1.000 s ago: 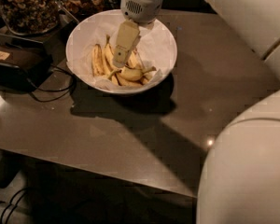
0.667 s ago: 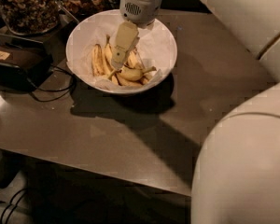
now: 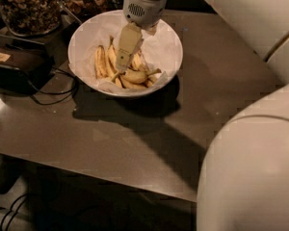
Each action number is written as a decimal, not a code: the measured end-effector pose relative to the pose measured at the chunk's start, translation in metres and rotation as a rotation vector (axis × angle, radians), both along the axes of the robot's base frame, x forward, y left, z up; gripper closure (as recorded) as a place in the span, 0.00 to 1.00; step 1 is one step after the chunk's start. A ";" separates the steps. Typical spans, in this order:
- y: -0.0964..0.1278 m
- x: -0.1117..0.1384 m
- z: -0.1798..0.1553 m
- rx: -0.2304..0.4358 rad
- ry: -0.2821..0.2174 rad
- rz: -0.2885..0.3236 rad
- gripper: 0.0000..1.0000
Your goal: Pick banana from white bowl
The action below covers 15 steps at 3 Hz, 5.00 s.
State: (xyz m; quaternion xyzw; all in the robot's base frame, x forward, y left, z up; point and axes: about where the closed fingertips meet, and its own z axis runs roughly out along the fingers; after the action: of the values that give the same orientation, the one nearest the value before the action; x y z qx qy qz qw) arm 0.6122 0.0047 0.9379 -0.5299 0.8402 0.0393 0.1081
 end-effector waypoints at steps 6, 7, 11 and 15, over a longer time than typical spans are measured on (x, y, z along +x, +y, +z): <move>0.003 0.006 -0.009 -0.004 0.009 0.003 0.46; 0.004 0.007 -0.011 -0.010 0.011 0.006 0.45; 0.005 0.006 -0.030 -0.011 0.056 0.024 0.47; 0.008 -0.006 -0.052 0.007 0.128 0.033 0.47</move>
Offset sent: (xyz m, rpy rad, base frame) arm -0.0080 -0.0072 -0.0031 -0.0047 0.0205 0.0004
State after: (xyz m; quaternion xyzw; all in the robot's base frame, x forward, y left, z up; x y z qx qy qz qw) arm 0.6059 0.0128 0.8858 -0.5396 0.8365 0.0779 0.0554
